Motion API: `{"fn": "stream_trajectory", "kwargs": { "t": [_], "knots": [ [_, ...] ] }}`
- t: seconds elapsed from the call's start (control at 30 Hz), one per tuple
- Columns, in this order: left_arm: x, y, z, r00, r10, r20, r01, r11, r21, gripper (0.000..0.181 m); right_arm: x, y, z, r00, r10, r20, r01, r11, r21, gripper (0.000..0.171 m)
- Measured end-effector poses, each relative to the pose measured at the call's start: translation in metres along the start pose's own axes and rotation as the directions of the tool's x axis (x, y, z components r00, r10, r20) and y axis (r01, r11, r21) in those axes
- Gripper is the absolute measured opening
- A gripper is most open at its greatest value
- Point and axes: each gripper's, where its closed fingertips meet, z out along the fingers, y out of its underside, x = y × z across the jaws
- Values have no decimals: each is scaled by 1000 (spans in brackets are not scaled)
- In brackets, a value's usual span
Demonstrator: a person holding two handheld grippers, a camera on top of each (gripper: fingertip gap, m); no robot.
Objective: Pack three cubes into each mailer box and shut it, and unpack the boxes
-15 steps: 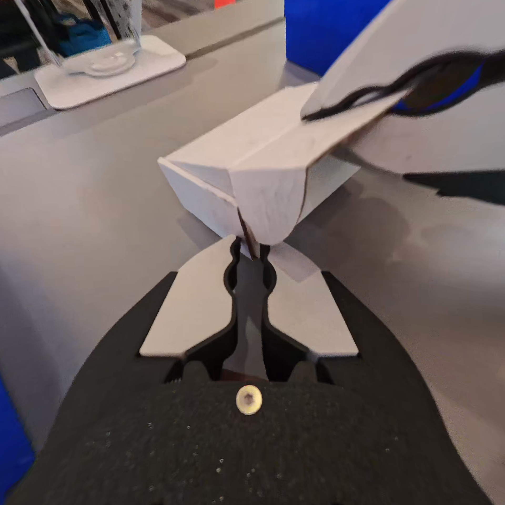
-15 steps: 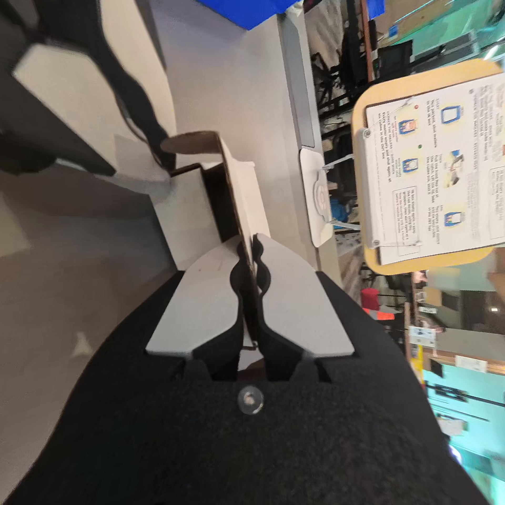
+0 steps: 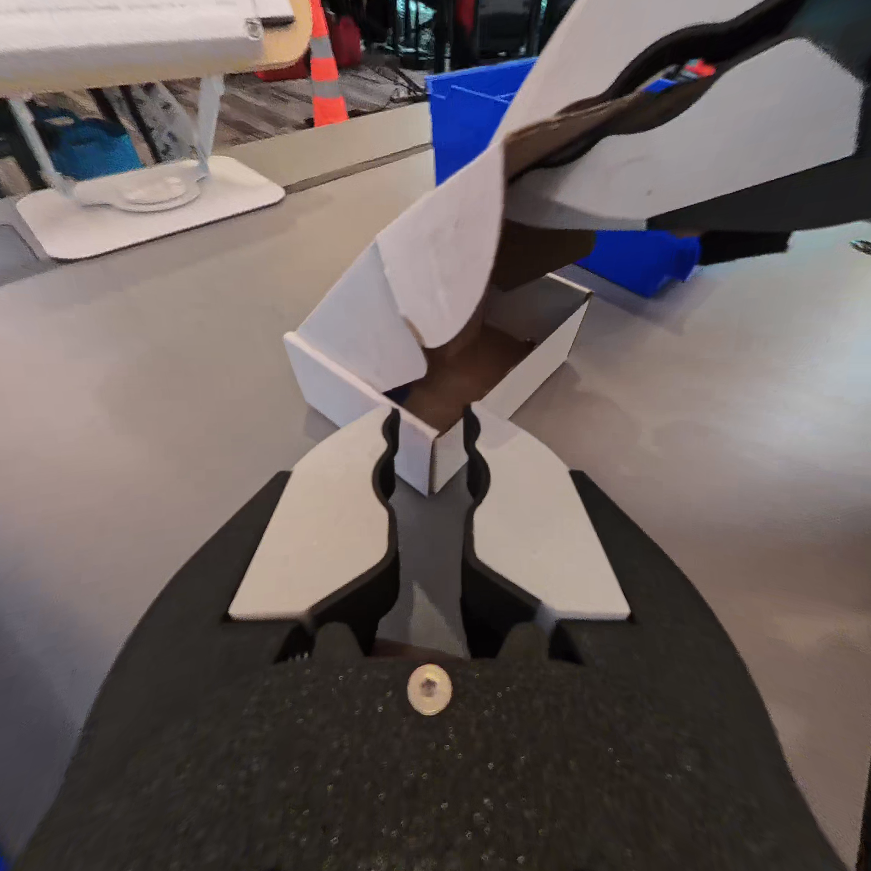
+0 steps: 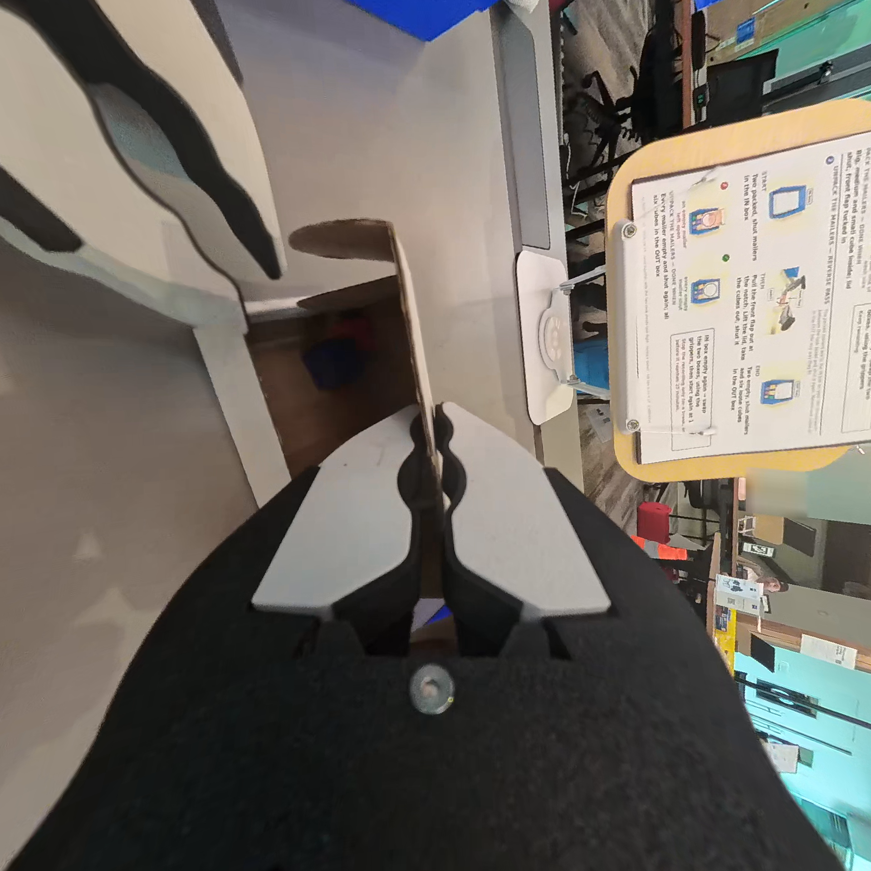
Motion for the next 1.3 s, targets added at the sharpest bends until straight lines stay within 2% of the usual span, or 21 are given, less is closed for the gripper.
{"fn": "stream_trajectory", "kwargs": {
  "t": [0.17,0.23,0.47,0.67,0.8,0.93,1.17,1.3],
  "knots": [
    [-7,13,17,1000,3,9,-2,995,-97,31,7,-2,4,1000,-27,3,27,1000,-16,3],
    [-16,13,19,999,16,39,-12,994,-108,16,10,-2,6,999,-43,26,44,999,-18,3],
    [-15,13,25,1000,6,-24,-10,990,-143,18,56,1,30,991,39,127,-36,999,-27,3],
    [-14,11,30,996,87,11,-84,985,-152,16,96,28,103,984,17,177,11,987,-157,2],
    [-14,11,30,997,77,25,-73,987,-145,15,71,56,166,942,74,328,21,960,-278,3],
    [-11,10,29,998,58,14,-55,991,-124,16,39,59,193,878,151,454,6,945,-327,5],
    [-6,10,30,996,87,12,-84,988,-128,18,41,55,192,886,154,438,12,936,-352,10],
    [-6,10,29,991,124,43,-119,986,-115,18,67,50,181,928,234,288,-114,918,-379,24]
  ]
}}
